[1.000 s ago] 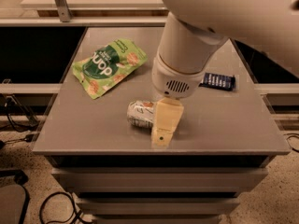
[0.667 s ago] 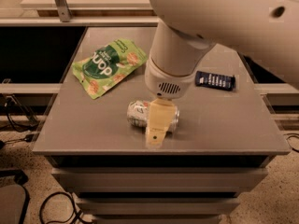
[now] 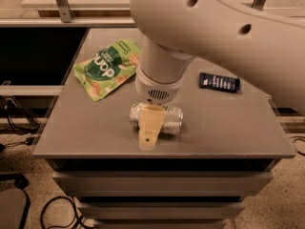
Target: Place 7up can upright
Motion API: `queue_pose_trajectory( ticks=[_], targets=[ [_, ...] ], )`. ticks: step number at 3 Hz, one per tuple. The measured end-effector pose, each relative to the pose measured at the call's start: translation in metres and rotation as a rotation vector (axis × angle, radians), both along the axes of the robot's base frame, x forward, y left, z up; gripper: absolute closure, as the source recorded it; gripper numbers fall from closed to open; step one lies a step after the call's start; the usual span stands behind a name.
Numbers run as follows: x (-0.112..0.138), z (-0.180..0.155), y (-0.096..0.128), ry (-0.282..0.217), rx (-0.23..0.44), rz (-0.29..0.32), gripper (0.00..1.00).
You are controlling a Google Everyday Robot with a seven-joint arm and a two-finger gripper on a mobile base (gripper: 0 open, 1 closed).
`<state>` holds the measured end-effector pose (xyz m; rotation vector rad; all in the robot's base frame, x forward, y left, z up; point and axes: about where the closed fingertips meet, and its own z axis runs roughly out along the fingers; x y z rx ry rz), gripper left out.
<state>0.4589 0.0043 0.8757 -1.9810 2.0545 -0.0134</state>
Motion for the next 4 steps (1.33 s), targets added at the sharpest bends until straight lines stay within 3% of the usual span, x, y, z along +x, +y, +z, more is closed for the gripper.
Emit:
queue_pose_trajectory(
  ticks=[3,4],
  targets=[
    [0.021,-0.022,0.012,-0.062,-0.095,-0.117,0.00],
    [0.026,-0.024,0.009,-0.065,-0.113,-0.147,0.18]
  ],
)
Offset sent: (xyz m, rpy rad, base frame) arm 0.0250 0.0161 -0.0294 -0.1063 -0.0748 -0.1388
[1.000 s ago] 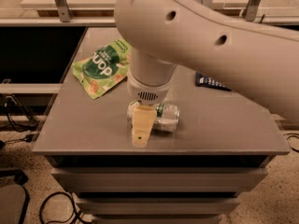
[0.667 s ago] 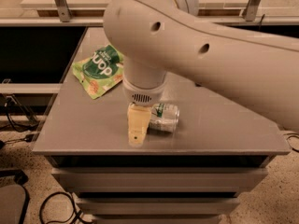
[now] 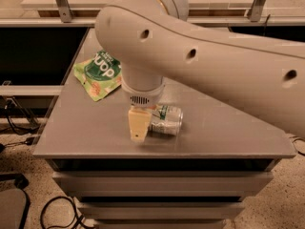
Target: Place 7up can upright
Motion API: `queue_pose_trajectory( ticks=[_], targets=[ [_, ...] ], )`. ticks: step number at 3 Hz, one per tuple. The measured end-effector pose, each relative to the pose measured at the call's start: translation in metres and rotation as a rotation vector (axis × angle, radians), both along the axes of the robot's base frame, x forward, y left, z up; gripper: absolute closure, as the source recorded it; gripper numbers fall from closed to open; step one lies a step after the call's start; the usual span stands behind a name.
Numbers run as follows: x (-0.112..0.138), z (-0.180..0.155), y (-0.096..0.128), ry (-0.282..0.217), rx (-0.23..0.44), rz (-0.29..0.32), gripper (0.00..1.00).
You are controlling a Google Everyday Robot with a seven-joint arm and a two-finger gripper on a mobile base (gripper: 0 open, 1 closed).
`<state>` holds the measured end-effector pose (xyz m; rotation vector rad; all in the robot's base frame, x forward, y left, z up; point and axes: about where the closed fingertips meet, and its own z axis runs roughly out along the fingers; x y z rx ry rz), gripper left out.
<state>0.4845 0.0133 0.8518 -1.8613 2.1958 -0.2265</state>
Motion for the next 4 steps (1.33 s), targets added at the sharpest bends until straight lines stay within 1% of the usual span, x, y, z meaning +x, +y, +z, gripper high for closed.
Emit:
queue_pose_trajectory(
  ticks=[1,2,3,4],
  targets=[
    [0.003,-0.001,-0.006,0.003,-0.016,-0.018,0.41],
    [0.004,-0.001,-0.011,0.008,-0.023,-0.018,0.65],
    [0.006,0.005,-0.013,0.019,-0.013,0.003,0.87],
    [0.005,0.018,-0.009,0.058,0.033,0.065,1.00]
  ],
)
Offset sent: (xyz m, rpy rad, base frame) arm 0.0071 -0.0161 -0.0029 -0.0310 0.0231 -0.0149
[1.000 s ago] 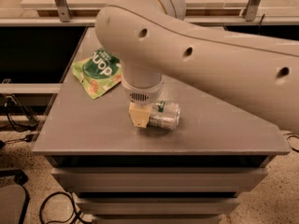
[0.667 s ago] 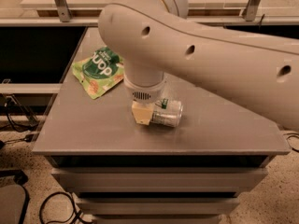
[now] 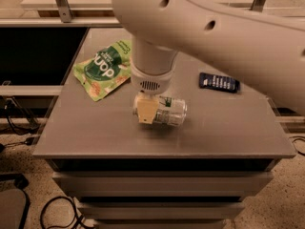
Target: Place 7up can upright
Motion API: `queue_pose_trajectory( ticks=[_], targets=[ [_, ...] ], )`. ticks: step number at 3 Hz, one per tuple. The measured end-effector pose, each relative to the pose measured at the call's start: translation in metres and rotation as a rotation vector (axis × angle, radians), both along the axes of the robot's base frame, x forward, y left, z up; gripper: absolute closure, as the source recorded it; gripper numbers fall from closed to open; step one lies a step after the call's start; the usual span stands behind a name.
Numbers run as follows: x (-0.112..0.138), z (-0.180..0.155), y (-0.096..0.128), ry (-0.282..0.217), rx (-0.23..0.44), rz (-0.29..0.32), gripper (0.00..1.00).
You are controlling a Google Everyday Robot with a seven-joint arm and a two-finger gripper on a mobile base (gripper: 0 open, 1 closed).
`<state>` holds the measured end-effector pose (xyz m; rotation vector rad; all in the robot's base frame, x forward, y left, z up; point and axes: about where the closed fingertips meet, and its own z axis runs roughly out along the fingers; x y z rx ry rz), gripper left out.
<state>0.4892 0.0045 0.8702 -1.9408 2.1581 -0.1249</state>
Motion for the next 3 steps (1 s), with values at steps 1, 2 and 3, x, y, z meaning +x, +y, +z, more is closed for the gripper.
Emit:
queue_pose_trajectory(
  ticks=[1,2,3],
  targets=[
    [-0.001,0.027,0.005,0.059,0.120,0.081,1.00],
    [-0.005,0.061,0.016,0.121,0.293,0.163,1.00],
    [-0.023,0.090,0.024,0.124,0.458,0.170,1.00]
  ],
)
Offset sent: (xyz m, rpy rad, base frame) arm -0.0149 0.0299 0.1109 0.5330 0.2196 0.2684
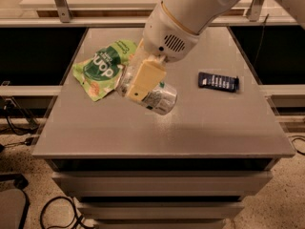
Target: Place 7up can upright
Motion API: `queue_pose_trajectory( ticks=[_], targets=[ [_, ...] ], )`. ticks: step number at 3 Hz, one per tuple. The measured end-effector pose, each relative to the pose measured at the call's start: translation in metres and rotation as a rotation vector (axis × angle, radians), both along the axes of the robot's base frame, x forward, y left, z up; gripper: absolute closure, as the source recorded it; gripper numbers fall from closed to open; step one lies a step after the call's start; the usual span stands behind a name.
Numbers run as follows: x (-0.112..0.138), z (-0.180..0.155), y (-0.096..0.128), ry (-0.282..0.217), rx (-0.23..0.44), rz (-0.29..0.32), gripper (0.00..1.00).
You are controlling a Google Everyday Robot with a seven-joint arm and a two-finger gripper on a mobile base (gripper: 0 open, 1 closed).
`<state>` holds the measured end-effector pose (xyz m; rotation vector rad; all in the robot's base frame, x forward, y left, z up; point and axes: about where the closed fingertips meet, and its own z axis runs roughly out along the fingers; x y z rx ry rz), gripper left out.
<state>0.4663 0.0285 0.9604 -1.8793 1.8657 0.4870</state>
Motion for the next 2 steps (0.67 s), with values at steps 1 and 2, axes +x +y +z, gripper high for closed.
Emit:
queue_pose_trajectory(
  ticks=[1,2],
  targets=[
    [-0.0028,0.0066,0.0034,0.005,0.040,-0.009,1.00],
    [-0.0027,0.0063,0.0034,0.004,0.037,-0.008,1.00]
  ],
)
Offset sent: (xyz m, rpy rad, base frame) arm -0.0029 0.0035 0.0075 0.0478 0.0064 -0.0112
